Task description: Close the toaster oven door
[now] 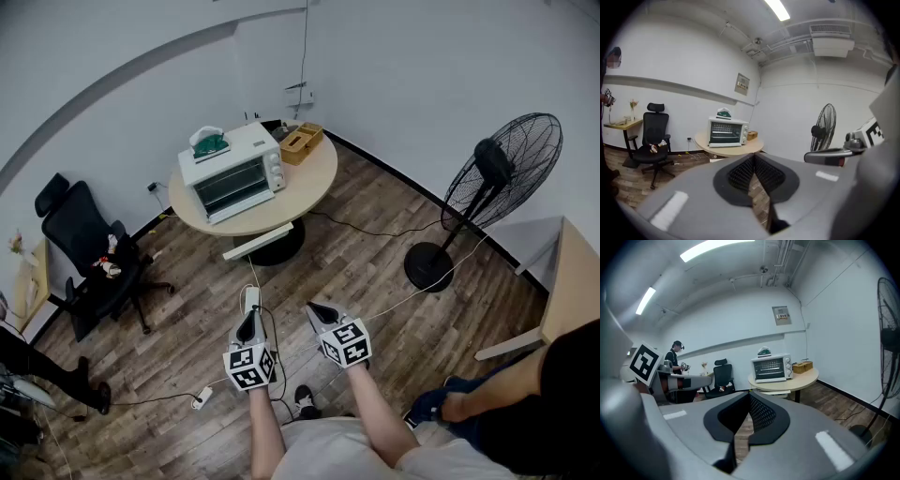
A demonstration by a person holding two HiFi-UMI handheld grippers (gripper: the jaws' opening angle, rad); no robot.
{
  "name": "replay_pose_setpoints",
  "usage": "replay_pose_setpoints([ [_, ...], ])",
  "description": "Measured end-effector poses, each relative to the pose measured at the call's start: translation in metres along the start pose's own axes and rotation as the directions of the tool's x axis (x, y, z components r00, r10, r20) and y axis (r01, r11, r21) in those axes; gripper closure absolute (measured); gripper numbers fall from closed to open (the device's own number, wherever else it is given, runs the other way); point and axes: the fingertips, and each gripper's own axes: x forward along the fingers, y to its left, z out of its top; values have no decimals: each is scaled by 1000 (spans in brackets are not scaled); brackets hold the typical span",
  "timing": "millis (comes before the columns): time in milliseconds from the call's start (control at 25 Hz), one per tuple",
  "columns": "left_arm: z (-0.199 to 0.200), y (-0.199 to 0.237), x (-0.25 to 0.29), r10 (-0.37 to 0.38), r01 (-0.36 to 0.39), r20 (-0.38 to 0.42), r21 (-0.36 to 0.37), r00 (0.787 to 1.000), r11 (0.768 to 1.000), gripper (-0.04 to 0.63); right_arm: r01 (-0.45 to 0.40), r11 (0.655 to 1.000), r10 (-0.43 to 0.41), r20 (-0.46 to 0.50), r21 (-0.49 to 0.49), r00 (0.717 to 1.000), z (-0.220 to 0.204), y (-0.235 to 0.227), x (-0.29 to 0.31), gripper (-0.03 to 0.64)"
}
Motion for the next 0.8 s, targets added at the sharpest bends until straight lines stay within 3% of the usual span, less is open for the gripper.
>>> replay_pose_setpoints([
  [160,3,14,14,-15,15,0,4,1000,1000,537,11,1000,-11,2,5,1000,1,-2,16,617],
  [360,7,46,32,-7,7,1,-32,1000,999,537,30,996,-33,37,90,999,8,-16,27,617],
  [560,10,95,48,35,-36,-17,-69,999,997,537,84,989,-91,59,122,994,10,-34,39,617],
  [800,0,118,72,2,-4,-24,-102,1000,995,537,158,970,-175,81,186,981,1,-56,47,618],
])
